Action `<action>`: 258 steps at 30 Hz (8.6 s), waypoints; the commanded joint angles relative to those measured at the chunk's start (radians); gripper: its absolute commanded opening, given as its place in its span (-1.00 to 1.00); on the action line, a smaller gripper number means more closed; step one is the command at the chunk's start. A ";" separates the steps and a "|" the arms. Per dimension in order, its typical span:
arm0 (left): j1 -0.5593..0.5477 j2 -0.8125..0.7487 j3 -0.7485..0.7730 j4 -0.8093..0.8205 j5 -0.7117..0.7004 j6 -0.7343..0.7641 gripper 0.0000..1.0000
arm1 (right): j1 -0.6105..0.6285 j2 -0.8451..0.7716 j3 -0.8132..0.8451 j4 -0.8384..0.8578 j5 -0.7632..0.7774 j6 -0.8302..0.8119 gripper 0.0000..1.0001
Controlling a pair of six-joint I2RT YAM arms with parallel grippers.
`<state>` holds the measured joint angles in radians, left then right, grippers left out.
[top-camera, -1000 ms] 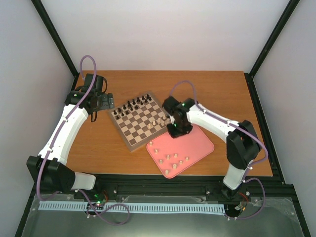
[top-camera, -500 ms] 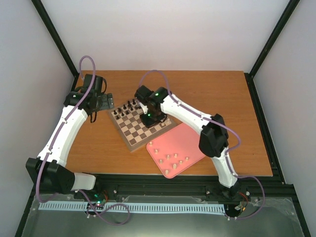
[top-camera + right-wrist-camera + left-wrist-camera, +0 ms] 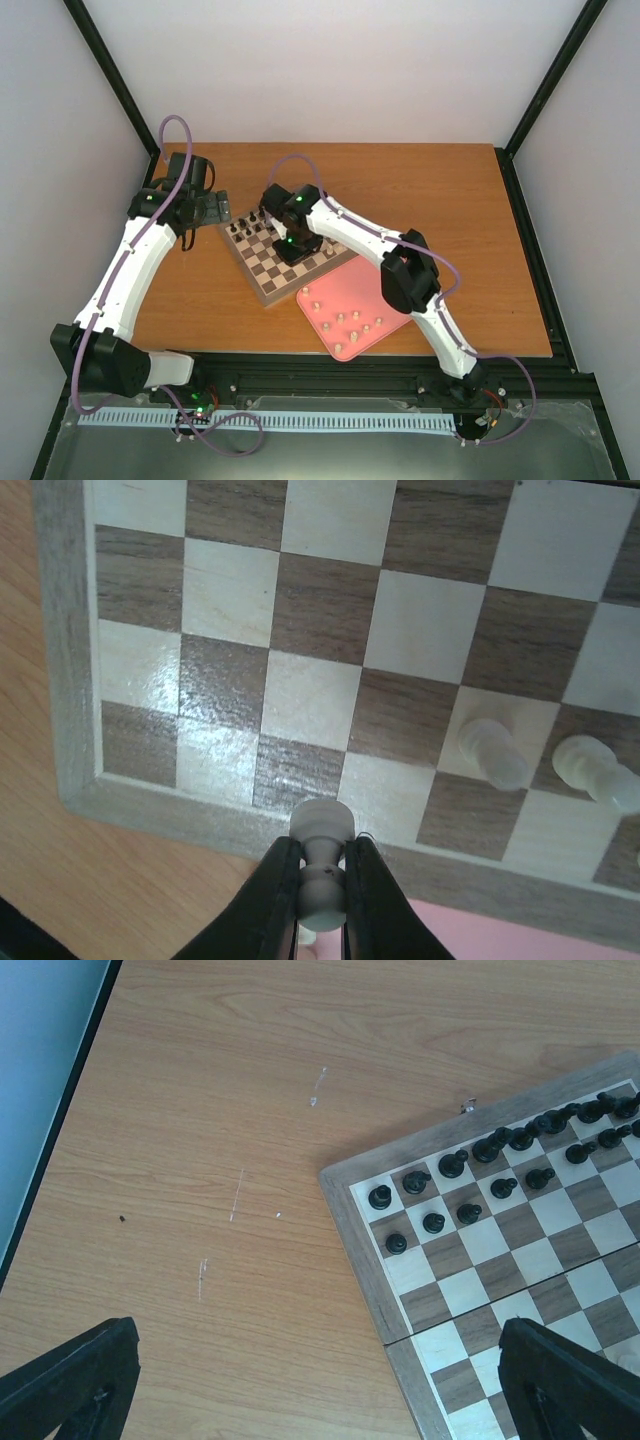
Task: Set up the chess pieces on the board
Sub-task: Place the chess piece on the chessboard, then pick up the chess piece from the storage box, then place the chess piece on the chessboard.
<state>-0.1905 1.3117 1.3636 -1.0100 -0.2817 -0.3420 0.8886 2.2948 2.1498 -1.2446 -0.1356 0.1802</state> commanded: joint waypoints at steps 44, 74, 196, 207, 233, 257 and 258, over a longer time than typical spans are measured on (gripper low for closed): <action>0.007 0.001 -0.008 0.023 0.003 0.014 0.99 | -0.017 0.178 0.134 -0.007 0.122 0.015 -0.84; 0.006 0.006 -0.009 0.026 0.006 0.013 1.00 | -0.015 0.072 0.076 0.042 0.082 -0.004 -0.48; 0.006 -0.110 0.056 0.010 0.038 -0.004 0.99 | 0.060 0.014 0.182 -0.128 -0.006 0.026 -0.87; 0.007 -0.147 0.023 0.004 0.040 0.012 0.99 | 0.067 0.115 0.180 -0.108 -0.017 0.046 -0.86; 0.006 -0.124 0.034 0.009 0.050 0.011 1.00 | 0.047 0.208 0.209 -0.048 0.086 0.049 -0.85; 0.006 -0.094 0.015 0.019 0.051 0.013 0.99 | 0.029 0.242 0.246 -0.062 0.041 0.018 -0.76; 0.006 -0.094 0.015 0.019 0.052 0.014 0.99 | 0.028 0.240 0.245 -0.064 0.041 0.018 -0.74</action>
<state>-0.1905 1.2137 1.3808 -1.0046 -0.2340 -0.3382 0.9203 2.5076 2.3714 -1.2881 -0.0875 0.2123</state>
